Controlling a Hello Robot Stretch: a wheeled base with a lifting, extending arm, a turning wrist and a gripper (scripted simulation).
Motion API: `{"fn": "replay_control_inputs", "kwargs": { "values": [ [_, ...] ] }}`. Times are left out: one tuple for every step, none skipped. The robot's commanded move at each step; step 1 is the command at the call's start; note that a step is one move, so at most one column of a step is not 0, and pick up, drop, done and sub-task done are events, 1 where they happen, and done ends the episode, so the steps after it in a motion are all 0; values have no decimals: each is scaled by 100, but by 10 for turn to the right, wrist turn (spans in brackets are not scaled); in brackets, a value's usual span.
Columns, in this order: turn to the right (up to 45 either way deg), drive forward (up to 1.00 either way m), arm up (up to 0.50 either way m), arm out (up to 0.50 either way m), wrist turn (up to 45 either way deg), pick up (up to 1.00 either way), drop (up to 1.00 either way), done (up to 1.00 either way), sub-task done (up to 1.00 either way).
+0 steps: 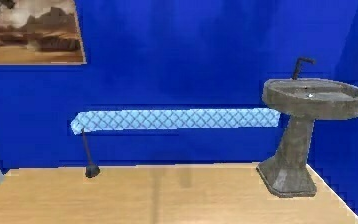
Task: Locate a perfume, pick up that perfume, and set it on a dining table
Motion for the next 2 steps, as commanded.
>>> {"fn": "replay_control_inputs", "kwargs": {
  "values": [
    [420, 0, 0, 0, 0, 0, 0, 0, 0],
    [0, 50, 0, 0, 0, 0, 0, 0, 0]
  ]
}}
